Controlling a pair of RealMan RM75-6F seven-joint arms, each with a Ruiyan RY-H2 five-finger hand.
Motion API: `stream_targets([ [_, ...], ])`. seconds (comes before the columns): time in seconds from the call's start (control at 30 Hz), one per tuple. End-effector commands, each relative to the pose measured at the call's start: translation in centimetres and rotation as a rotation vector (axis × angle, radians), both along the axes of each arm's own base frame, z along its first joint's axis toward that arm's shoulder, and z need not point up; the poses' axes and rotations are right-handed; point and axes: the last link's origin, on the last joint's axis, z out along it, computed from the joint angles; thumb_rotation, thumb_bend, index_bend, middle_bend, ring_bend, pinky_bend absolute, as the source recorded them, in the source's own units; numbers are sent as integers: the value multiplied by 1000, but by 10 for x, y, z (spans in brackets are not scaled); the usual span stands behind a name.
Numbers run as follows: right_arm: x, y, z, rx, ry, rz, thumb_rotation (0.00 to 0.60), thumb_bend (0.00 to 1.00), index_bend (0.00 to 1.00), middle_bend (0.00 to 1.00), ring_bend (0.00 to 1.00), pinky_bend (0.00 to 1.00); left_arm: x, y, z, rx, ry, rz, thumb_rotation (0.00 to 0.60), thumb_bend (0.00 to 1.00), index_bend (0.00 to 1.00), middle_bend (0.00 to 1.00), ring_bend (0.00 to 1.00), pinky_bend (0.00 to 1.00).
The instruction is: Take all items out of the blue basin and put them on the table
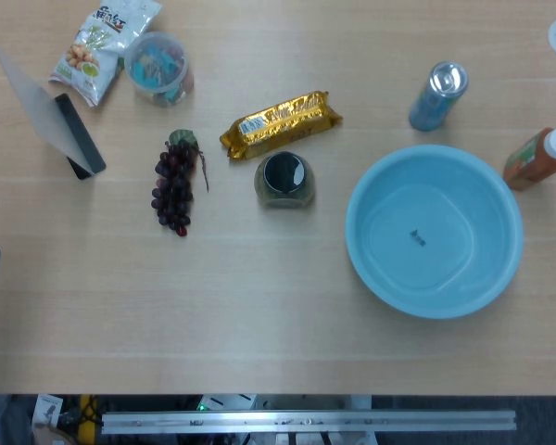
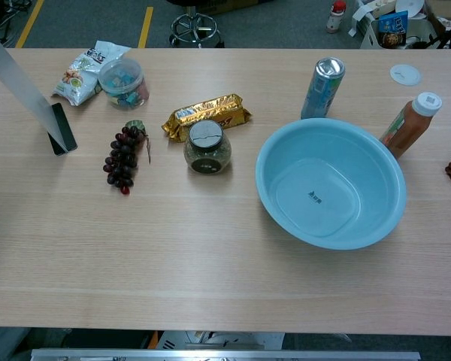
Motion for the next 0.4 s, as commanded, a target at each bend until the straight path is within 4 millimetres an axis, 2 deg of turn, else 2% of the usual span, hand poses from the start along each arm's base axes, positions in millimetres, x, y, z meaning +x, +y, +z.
stream_targets([
  [0.03, -1, 3, -2, -6, -8, 14, 600, 289, 293, 390, 336, 437, 0, -4, 2, 4, -1, 2, 600, 269, 312, 307, 245, 284],
  [0.4, 3, -5, -10, 12, -24, 48, 600, 289, 293, 390, 336, 438, -4, -11, 6, 9, 5, 22, 600, 269, 312, 306, 245, 282],
])
